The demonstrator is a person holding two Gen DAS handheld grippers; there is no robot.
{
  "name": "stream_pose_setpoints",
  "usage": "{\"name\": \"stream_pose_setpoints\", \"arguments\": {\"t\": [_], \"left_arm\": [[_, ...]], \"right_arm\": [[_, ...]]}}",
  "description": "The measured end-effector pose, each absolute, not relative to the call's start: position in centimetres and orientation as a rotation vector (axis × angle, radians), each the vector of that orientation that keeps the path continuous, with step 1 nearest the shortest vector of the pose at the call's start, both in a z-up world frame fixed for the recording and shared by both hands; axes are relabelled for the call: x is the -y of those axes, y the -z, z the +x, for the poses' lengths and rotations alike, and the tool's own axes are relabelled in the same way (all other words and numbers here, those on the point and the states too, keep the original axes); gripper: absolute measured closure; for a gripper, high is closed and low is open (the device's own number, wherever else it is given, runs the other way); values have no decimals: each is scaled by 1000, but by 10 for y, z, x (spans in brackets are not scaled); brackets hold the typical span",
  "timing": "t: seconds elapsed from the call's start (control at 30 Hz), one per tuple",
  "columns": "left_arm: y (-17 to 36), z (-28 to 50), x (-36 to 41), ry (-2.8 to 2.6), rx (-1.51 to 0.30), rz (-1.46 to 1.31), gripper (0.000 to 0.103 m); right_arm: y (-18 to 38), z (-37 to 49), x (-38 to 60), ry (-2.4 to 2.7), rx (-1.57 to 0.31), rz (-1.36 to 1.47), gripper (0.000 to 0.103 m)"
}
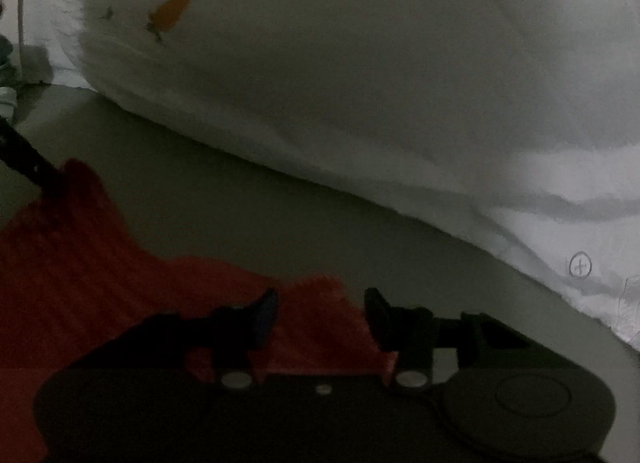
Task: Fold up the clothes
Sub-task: 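Lower the red garment onto the table with both tools, spreading it flat, then open both tools and release the red garment flat on the table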
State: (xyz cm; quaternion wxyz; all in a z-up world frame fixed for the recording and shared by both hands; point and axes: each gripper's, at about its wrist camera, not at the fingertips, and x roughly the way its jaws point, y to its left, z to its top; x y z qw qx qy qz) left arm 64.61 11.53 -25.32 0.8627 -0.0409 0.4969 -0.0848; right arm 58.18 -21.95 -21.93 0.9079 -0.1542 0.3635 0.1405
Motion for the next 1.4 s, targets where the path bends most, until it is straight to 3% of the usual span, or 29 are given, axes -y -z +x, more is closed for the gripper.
{"name": "stream_pose_setpoints", "arguments": {"t": [0.17, 0.2, 0.23, 0.27, 0.3, 0.33, 0.47, 0.57, 0.63, 0.67, 0.73, 0.77, 0.8, 0.93, 1.13, 1.23, 1.27, 1.3, 1.33, 1.4], "left_arm": [[269, 647, -95, 367, -1014, 51, 13], [274, 649, -92, 377, -1017, 67, 23], [277, 649, -89, 376, -1011, 75, 35], [275, 647, -89, 365, -979, 74, 51], [269, 644, -89, 355, -943, 74, 97], [263, 644, -87, 339, -925, 76, 93], [249, 657, -81, 259, -851, 37, 92], [260, 683, -71, 153, -903, 29, 75], [260, 690, -69, 111, -954, 47, 62], [258, 690, -70, 102, -964, 37, 58], [242, 671, -84, 126, -934, -37, 32], [234, 659, -92, 134, -916, -68, 25], [227, 643, -100, 128, -895, -85, 19], [216, 565, -136, 12, -904, -103, 18], [253, 445, -172, -203, -1079, -117, 19], [261, 402, -176, -228, -985, -154, 20], [262, 396, -170, -233, -967, -141, 24], [262, 393, -164, -238, -942, -118, 40], [259, 392, -160, -246, -922, -121, 64], [261, 400, -150, -313, -918, -182, 102]], "right_arm": [[232, 601, 237, -321, -816, -281, 62], [235, 606, 240, -332, -831, -264, 62], [237, 608, 241, -346, -830, -249, 75], [237, 610, 242, -360, -831, -237, 99], [237, 610, 242, -367, -824, -231, 101], [233, 608, 241, -347, -792, -245, 101], [225, 614, 246, -248, -717, -255, 101], [232, 632, 246, -166, -730, -251, 98], [234, 645, 250, -105, -777, -224, 87], [233, 649, 252, -82, -795, -213, 76], [220, 640, 261, -51, -769, -180, 56], [210, 631, 267, -40, -737, -160, 48], [201, 620, 274, -31, -710, -142, 46], [184, 559, 306, 6, -725, -95, 42], [201, 443, 356, 146, -878, -40, 42], [216, 399, 371, 182, -933, 30, 43], [221, 389, 373, 182, -944, 48, 46], [225, 380, 375, 181, -952, 66, 53], [228, 377, 373, 171, -951, 85, 56], [229, 378, 368, 149, -937, 125, 83]]}}
